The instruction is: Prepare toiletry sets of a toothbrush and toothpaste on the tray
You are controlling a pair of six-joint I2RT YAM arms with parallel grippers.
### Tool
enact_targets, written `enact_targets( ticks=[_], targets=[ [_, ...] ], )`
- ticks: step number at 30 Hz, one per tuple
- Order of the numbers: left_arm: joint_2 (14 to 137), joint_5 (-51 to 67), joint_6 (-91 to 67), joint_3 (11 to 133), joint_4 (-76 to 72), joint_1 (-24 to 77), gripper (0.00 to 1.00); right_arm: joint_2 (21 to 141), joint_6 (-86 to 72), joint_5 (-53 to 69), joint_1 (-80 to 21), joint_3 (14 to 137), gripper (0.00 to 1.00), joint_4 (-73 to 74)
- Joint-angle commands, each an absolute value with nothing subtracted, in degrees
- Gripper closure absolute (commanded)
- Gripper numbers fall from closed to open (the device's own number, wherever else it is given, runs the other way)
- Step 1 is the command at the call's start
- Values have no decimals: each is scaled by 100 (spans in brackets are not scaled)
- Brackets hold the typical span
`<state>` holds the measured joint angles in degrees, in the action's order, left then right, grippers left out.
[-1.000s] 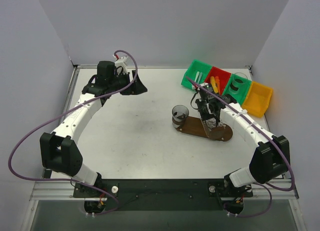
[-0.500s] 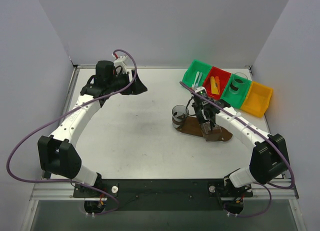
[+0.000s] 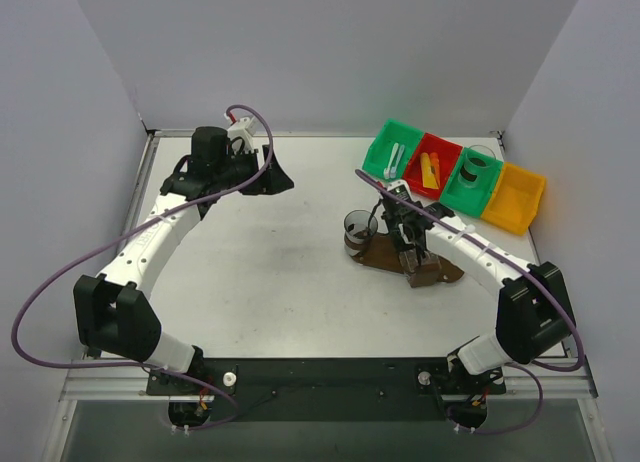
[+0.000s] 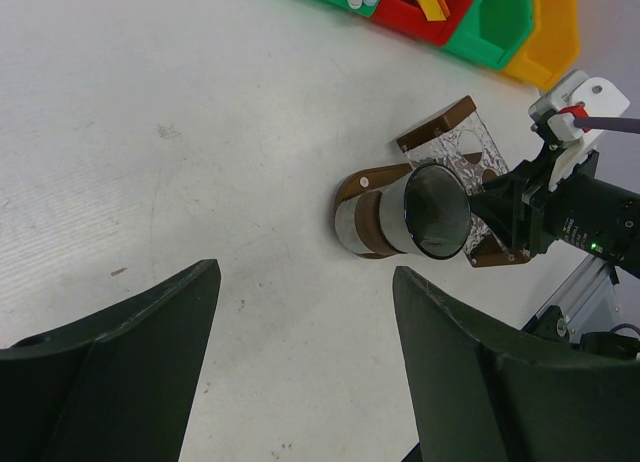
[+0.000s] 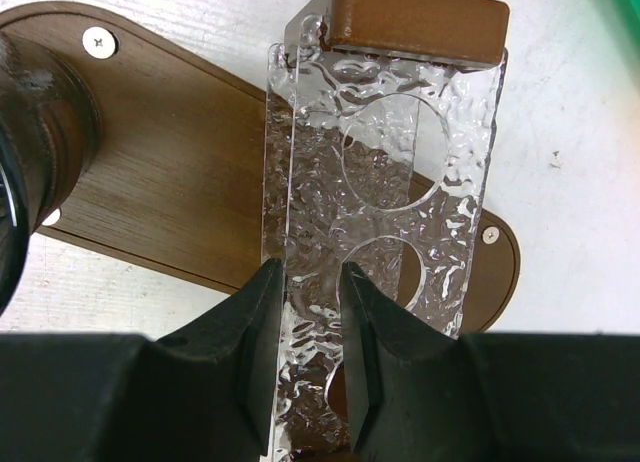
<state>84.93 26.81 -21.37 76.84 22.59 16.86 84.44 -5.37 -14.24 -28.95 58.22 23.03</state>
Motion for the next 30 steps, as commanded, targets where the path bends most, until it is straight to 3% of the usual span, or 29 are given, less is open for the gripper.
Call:
enact_targets(
  ticks=[1, 8, 21, 30],
  targets=[
    [8227, 2672, -2127, 7682, 2092, 1731, 20, 8455, -615, -1740, -2962, 5766, 100, 2215],
    [8227, 2689, -2145, 7664, 2074, 1740, 20, 8446, -685, -1749, -2971, 5643, 92, 2215],
    [8191, 2689, -2197, 7559, 2066, 1740, 20, 8051, -1001, -1855, -2971, 5695, 46, 2478],
    [8253, 2646, -2145, 7567, 2153, 1740, 20, 7103, -3161, -1872, -2857, 6108, 45, 3989]
  ],
)
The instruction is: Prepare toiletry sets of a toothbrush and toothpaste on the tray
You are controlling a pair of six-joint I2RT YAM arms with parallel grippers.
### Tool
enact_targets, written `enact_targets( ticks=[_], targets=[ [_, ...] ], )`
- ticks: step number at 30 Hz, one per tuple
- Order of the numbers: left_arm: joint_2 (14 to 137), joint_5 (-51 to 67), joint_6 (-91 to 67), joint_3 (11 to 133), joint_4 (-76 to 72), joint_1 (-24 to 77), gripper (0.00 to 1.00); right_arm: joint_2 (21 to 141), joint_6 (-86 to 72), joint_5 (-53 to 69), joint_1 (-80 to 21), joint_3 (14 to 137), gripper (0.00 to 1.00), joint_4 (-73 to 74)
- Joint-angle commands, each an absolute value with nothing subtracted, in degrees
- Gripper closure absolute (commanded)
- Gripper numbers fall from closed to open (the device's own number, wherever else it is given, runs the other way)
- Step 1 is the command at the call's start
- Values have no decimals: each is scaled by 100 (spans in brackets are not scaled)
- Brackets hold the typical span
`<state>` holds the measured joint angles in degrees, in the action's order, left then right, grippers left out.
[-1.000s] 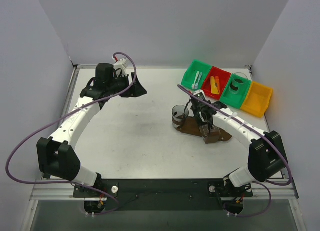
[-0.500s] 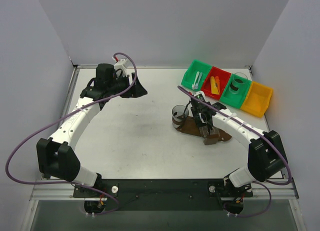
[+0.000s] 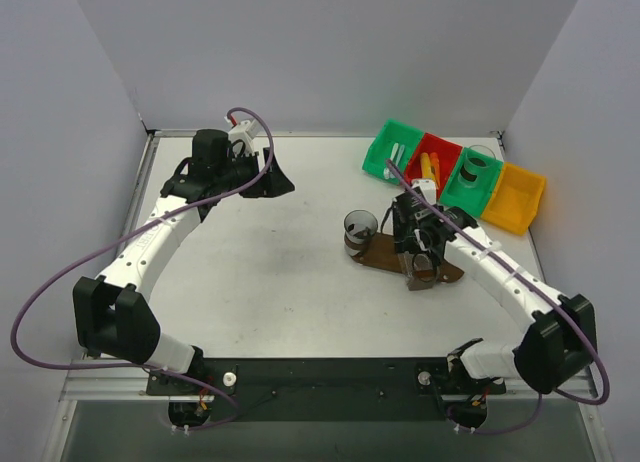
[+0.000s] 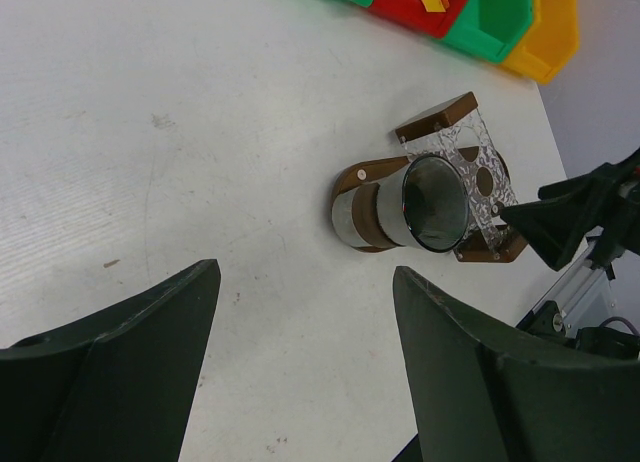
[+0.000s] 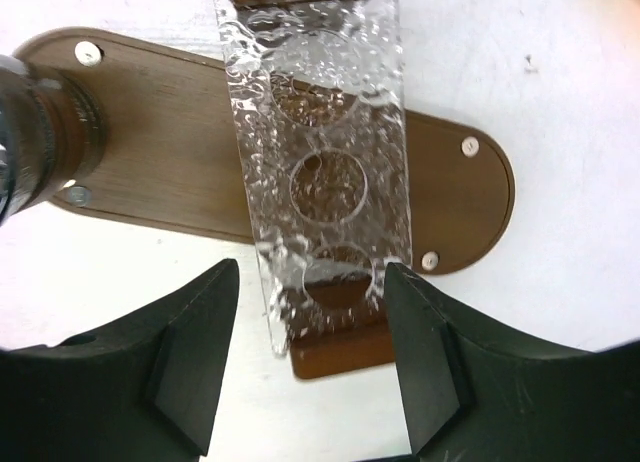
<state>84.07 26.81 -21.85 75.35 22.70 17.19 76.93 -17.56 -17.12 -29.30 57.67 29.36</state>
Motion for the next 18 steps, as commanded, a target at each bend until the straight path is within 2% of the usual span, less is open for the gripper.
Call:
enact_targets(
  ticks=[1, 9, 18],
  targets=[
    [8279, 2654, -2145, 7567, 2145, 1740, 20, 6893, -3425, -1794, -2778, 6100, 45, 4121],
    [8411, 2619, -1987, 7682, 2434, 1740, 20, 6250, -6192, -1135, -2277, 5758, 48, 5000],
    [8543, 2593, -1802, 7787, 2637, 1863, 20, 6073, -7734, -878, -2039, 4887, 50, 5159]
  ],
)
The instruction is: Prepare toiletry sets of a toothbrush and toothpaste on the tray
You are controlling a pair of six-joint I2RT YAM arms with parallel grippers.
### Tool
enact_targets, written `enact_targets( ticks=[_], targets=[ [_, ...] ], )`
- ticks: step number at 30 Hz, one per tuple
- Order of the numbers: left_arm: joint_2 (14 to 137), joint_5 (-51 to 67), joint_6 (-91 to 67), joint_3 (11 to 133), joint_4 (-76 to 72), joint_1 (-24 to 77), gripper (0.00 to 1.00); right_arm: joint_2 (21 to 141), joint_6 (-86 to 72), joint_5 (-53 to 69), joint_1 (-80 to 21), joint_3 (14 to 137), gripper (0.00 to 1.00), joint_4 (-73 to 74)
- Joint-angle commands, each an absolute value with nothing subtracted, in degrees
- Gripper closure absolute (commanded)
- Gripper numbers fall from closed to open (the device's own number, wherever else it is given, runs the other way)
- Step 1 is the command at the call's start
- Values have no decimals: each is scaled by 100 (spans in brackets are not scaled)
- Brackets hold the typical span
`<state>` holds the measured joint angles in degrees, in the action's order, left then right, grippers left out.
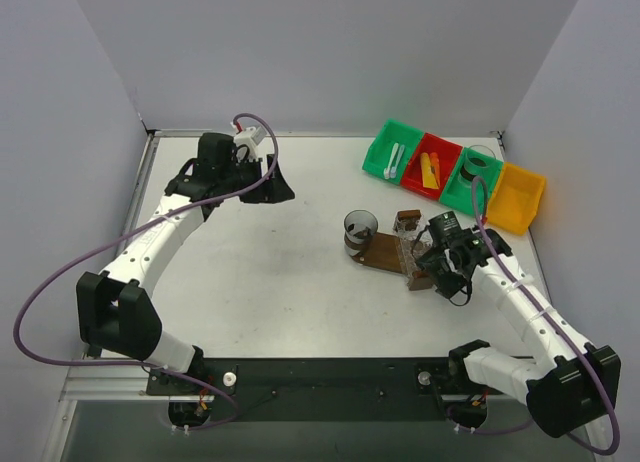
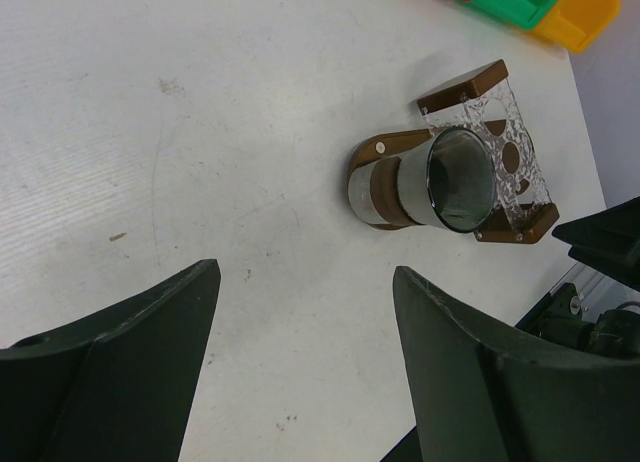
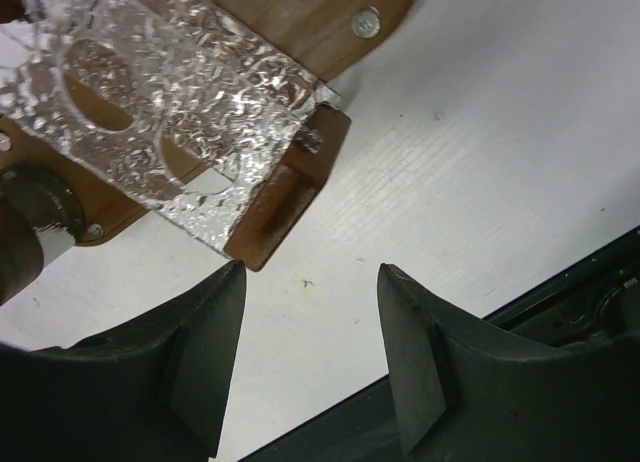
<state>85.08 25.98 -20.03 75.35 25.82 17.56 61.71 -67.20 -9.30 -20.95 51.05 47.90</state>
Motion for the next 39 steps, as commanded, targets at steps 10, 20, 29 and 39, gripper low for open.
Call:
enact_targets(
  ticks=[10, 20, 29, 39],
  targets=[
    [8385, 2523, -1740, 7743, 2619, 1863, 19, 6433, -7866, -1397, -2021, 5282, 49, 5124],
    [8367, 2435, -1644, 7787, 2681, 1828, 19, 6978, -7822, -1310, -1951, 5414, 49, 4931],
    [8350, 2417, -1626, 7752, 2681, 1802, 19, 7268, -7901, -1231, -1942, 5370, 49, 4790],
    [8297, 2373, -1608, 7699, 2698, 1775, 19, 7576, -7814, -1283, -1916, 5379, 49, 4676]
  ],
)
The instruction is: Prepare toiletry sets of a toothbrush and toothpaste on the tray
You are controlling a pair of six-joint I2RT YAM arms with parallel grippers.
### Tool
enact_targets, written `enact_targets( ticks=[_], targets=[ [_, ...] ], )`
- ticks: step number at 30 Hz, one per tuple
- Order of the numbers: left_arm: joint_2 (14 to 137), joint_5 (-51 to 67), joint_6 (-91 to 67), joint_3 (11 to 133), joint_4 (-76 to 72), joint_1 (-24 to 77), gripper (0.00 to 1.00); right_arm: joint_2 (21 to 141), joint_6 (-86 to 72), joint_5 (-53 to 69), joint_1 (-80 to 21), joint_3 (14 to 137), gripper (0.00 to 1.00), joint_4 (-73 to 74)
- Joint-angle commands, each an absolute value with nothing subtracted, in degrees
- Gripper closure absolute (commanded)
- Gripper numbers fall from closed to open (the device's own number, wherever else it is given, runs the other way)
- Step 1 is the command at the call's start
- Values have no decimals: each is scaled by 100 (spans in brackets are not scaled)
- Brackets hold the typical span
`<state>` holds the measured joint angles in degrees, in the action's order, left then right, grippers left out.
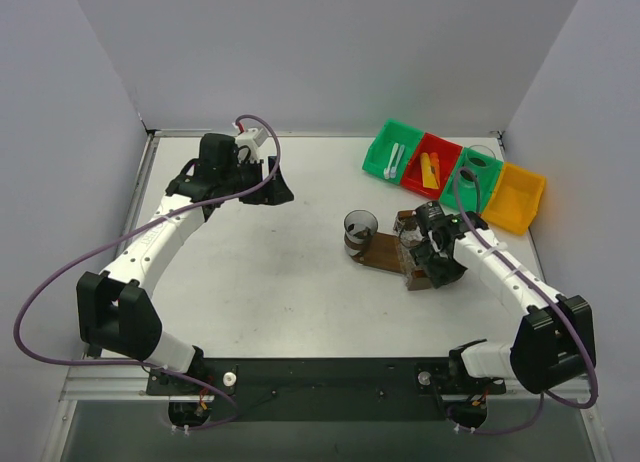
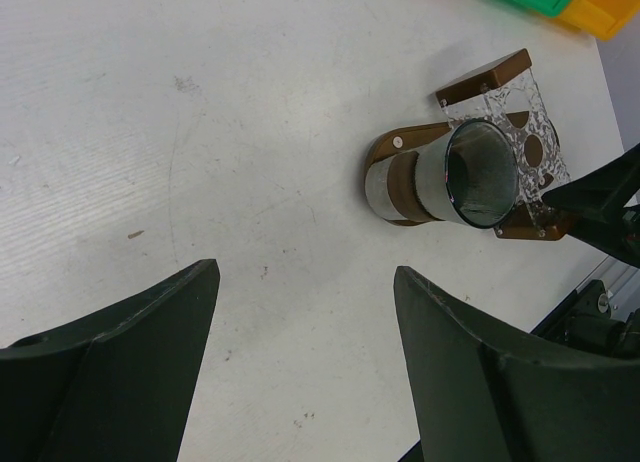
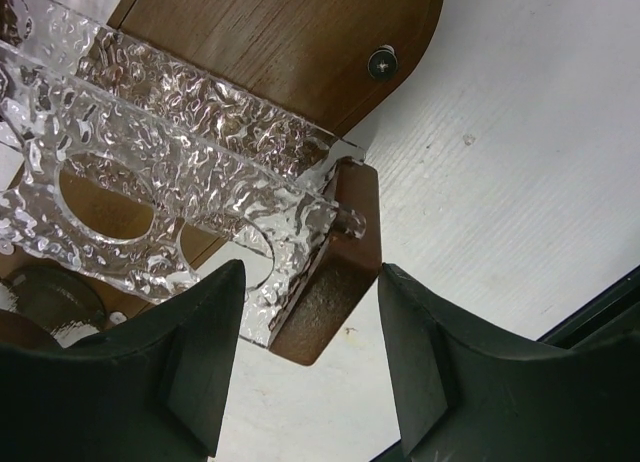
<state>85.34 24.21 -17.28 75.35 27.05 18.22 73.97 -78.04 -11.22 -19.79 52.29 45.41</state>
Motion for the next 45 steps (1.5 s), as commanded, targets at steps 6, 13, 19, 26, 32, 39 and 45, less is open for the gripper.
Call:
enact_targets(
  ticks=[6, 13, 19, 26, 32, 39, 45],
  targets=[
    [8297, 2364, -1608, 7699, 2698, 1749, 19, 7761, -7752, -1283, -1907, 5396, 49, 4641],
    [8306, 2364, -1617, 7708, 2698, 1740, 19, 7752, -7717, -1248, -1846, 5388, 54, 4649],
    [8314, 2364, -1608, 7708, 2707, 1740, 19, 7752, -7515, -1336, -1732, 5449, 62, 4711],
    [8341, 2338, -1608, 7734, 2716, 1723, 19, 7813, -7181, -1441, -1635, 5581, 65, 4816],
    [8350, 2320, -1608, 7743, 2716, 1688, 19, 7796, -6733, -1626, -1486, 5783, 76, 4957],
    [8385, 2312, -1626, 7743, 2716, 1670, 19, 7822, -5890, -1854, -1397, 6020, 93, 5027],
    [8394, 2329, -1635, 7717, 2689, 1670, 19, 7822, -4950, -1969, -1362, 6187, 100, 4957]
  ],
)
